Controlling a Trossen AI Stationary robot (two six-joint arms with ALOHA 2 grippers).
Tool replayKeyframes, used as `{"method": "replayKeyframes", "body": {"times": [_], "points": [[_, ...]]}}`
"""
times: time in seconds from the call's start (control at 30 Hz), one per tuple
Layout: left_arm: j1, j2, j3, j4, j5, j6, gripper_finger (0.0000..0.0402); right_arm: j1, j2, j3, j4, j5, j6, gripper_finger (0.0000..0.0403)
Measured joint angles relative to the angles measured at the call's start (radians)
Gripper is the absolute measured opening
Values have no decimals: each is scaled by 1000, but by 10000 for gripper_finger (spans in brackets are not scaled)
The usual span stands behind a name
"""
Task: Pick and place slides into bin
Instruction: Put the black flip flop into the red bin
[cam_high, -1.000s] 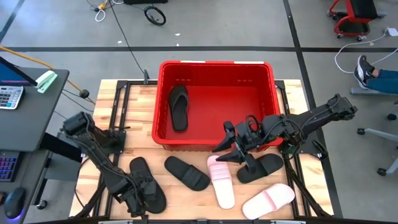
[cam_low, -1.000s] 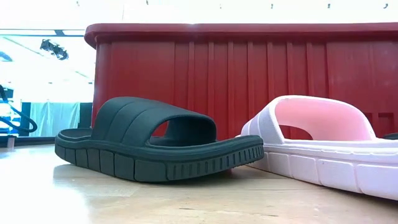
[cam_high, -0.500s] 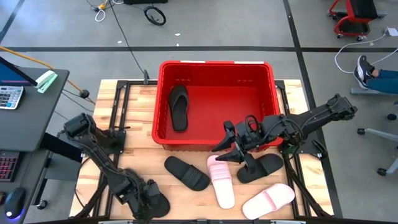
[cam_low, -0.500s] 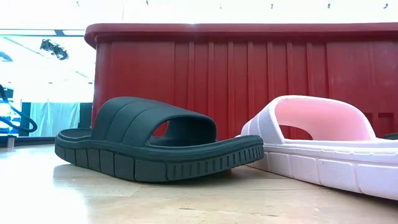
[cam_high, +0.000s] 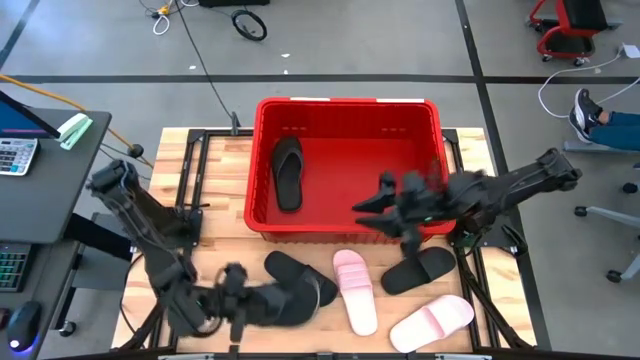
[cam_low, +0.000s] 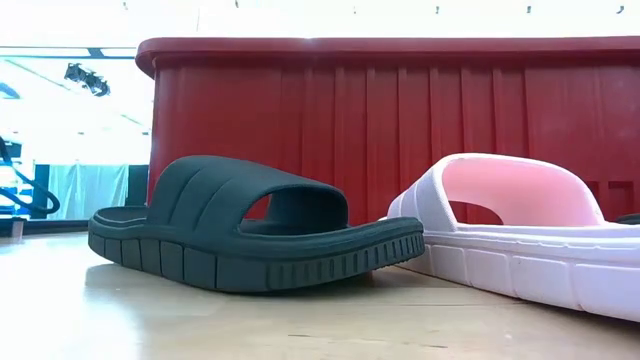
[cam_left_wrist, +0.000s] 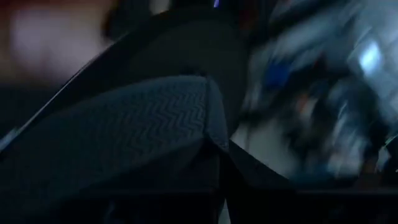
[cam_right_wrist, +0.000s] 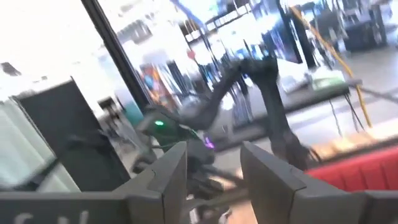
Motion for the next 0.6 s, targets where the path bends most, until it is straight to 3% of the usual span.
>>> {"method": "replayKeyframes", "body": {"times": [0.07, 0.13, 0.3, 0.37, 0.5, 0.6], "points": [[13, -31, 0, 130, -136, 152, 6, 0, -48, 1, 5, 0, -12, 150], [39, -65, 0, 278, -209, 354, 6, 0, -93, 1, 4, 0, -46, 146], [182, -109, 2, 681, -238, 901, 6, 0, -186, 1, -19, 0, -145, 141], [264, -106, 2, 797, -225, 1050, 6, 0, -210, 1, -32, 0, -185, 141], [466, -95, 2, 856, -34, 1046, 6, 0, -240, 1, -38, 30, -274, 140], [608, -59, 2, 851, 25, 938, 6, 0, -253, 1, -38, 77, -313, 137]]}}
